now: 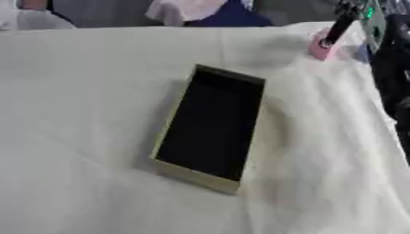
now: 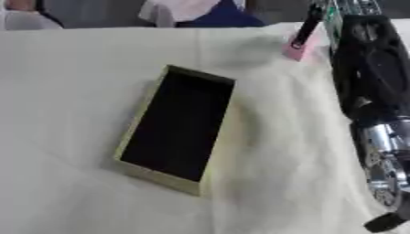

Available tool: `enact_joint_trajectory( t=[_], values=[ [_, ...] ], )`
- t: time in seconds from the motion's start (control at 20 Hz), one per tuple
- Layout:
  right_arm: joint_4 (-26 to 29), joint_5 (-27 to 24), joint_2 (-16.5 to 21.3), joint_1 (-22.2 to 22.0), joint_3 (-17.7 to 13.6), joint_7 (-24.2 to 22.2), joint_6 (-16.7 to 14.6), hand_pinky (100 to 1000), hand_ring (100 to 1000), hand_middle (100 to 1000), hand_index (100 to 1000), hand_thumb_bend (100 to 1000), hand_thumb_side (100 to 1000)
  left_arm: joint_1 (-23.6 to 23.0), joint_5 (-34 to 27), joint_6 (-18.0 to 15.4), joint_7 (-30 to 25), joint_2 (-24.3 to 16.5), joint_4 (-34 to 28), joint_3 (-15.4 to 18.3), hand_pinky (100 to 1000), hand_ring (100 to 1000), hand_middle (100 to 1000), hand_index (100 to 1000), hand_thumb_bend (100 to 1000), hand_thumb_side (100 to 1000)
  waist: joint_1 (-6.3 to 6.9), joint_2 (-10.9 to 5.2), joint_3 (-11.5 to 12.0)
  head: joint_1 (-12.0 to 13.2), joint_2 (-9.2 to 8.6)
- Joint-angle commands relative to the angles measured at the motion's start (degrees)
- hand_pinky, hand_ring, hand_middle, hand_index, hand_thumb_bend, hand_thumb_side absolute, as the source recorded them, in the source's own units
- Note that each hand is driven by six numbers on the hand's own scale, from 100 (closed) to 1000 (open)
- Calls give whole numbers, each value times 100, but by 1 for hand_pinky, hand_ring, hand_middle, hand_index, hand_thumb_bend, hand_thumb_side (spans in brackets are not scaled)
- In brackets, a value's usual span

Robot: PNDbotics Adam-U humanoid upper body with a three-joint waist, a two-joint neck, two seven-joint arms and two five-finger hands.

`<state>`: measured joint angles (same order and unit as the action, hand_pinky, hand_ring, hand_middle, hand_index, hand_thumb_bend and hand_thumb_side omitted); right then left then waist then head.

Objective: Pick up objects on the table and place them in the box.

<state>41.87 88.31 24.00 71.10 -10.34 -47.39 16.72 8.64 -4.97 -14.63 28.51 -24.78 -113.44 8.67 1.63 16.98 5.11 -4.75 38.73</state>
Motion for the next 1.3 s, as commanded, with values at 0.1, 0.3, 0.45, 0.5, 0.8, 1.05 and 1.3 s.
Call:
enact_joint_trajectory(
  t=[0.1,0.3,0.45,0.5,0.8,1.05,1.3],
  values=[
    [-39,-24,169,173,35,4,126,965,1000,967,1000,353,150,28,13,-6,-10,-185,-115,37,720,752,741,876,277,820,-10,-81,42,-26,-55],
    [-58,-4,149,174,21,58,194,965,1000,966,1000,347,137,31,11,-1,-14,-178,-115,35,720,752,741,876,276,818,-14,-57,67,-36,-66],
    [-55,78,133,173,3,136,285,964,1000,966,1000,354,105,33,10,0,-13,-174,-115,35,719,752,741,876,276,821,-13,-38,89,-49,-75],
    [-48,117,126,174,-12,162,322,963,1000,964,1000,350,108,32,11,1,-13,-173,-115,35,719,752,742,876,276,822,-13,-34,100,-57,-74],
    [79,247,116,163,-118,301,479,959,1000,958,1000,289,149,32,14,-1,-12,-172,-115,33,719,751,742,876,277,830,-8,-17,130,-78,-89],
    [181,301,146,144,-233,324,627,957,1000,953,1000,259,169,28,17,0,-13,-170,-115,32,718,751,742,876,277,831,-6,-6,117,-88,-96],
    [186,335,168,116,-335,354,795,955,1000,950,1000,224,190,28,20,0,-14,-167,-115,31,718,751,742,876,276,829,1,6,115,-90,-106]
  ],
)
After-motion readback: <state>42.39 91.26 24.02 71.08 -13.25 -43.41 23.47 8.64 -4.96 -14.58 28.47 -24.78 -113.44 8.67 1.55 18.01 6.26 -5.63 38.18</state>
